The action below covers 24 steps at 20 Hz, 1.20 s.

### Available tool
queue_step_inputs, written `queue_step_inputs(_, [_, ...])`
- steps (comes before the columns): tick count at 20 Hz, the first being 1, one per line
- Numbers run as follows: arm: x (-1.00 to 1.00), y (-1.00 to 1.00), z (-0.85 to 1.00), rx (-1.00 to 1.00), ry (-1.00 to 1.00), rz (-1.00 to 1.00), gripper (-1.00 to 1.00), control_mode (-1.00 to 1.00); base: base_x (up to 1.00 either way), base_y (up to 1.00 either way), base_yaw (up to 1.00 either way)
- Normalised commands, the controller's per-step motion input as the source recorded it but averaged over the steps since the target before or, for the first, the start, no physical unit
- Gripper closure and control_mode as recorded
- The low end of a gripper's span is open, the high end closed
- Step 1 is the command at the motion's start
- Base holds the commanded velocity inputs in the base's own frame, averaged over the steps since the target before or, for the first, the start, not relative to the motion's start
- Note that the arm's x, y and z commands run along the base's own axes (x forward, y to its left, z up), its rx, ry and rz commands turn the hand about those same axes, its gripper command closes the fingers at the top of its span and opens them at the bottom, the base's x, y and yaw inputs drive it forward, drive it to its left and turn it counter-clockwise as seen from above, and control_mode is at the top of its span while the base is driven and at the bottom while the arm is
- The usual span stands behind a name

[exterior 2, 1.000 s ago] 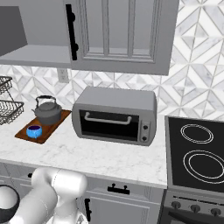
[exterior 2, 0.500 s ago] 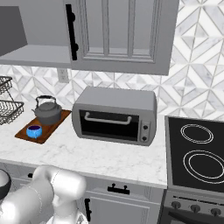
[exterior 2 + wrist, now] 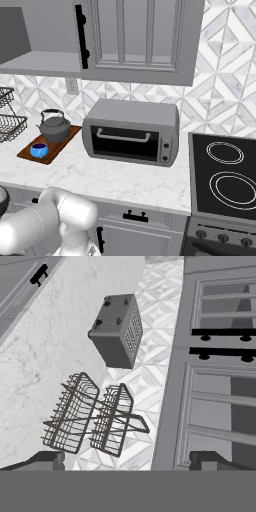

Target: Pick the kettle from the counter and place it on the tray. Then pick the mug from the cabinet and place it on the tray. Then close the cabinet doors.

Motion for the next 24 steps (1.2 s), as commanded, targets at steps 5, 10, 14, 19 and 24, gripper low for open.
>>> queue_step_inputs(5, [0.31, 0.0, -0.09, 0.0, 0.0, -0.04, -1.0, -1.0, 0.0, 0.0, 0.0])
queue_step_inputs(10, [0.12, -0.02, -0.03, 0.02, 0.0, -0.07, -1.0, -1.0, 0.0, 0.0, 0.0])
queue_step_inputs(14, [0.01, -0.07, -0.03, 0.02, 0.0, -0.1, -1.0, -1.0, 0.0, 0.0, 0.0])
queue_step_inputs(19, [0.07, -0.11, -0.01, 0.0, 0.0, -0.12, -1.0, -1.0, 0.0, 0.0, 0.0])
queue_step_inputs(24, [0.22, -0.27, 0.0, 0.0, 0.0, -0.1, -1.0, -1.0, 0.0, 0.0, 0.0])
